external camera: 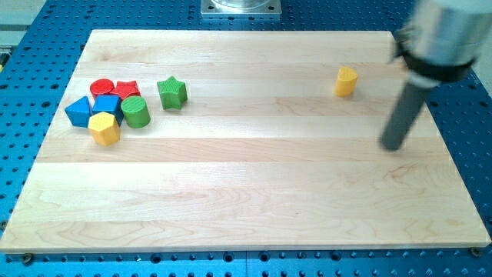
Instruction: Move the yellow heart into the green circle
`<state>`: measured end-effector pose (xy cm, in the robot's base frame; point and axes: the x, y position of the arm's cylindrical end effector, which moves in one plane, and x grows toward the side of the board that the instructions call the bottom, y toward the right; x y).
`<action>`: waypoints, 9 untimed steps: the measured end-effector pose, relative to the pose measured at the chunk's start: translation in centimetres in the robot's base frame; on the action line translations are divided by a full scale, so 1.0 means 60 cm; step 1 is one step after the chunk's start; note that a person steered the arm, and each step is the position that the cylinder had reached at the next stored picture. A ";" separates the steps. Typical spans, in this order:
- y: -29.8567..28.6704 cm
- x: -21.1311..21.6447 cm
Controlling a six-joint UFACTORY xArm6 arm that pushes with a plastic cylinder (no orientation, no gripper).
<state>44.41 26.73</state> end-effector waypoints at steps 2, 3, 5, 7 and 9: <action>0.052 -0.293; 0.051 -0.298; -0.044 -0.231; -0.130 -0.172; -0.296 -0.152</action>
<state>35.26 8.99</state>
